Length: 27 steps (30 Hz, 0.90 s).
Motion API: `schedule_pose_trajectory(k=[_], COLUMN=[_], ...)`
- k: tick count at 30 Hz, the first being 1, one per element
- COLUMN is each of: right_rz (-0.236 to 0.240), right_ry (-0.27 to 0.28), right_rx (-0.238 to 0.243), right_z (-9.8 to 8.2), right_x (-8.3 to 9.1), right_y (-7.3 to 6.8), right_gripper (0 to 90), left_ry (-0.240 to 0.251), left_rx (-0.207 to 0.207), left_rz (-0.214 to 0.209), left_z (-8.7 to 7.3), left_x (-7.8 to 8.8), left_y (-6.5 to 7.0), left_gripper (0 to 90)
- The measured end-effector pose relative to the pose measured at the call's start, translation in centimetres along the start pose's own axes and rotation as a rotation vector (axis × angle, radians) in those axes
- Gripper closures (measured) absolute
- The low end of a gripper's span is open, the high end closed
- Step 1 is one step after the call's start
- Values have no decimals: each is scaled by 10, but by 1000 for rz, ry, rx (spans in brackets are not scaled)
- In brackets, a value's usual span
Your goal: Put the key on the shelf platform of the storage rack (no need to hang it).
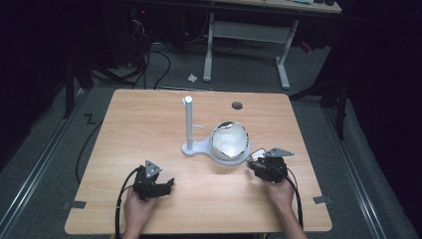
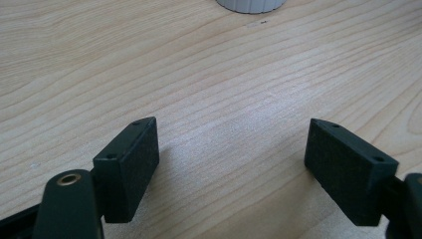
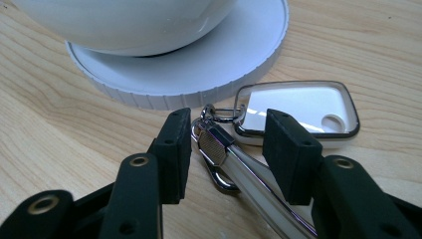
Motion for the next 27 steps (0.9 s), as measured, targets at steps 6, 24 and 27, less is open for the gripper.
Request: schedule_pose_trajectory(k=[6,24,27], right_rz=[-15,-15,-9], right_ry=[-34,4,26], right_rx=[31,91,79], right_z=[-4,0,2], right_x=[-6,2,8], right_y=[-3,-7,-5], right_gripper=[673,821,822], left_ry=[0,0,0], left_rx=[0,1,1], left_rz=[0,2,2], left_z=[0,0,0], left_x=[0,0,0], left_y=[0,0,0], left_gripper=[219,219,219])
Point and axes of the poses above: each handheld gripper's, and its own axes: x roughly backward along the jaws, z roughly out of its top, y roughly to its right, the point moved 8 cm from there along -x, roughly forward along the jaws, and after that the axes turned 6 degrees about z, right-handed, at the moved point
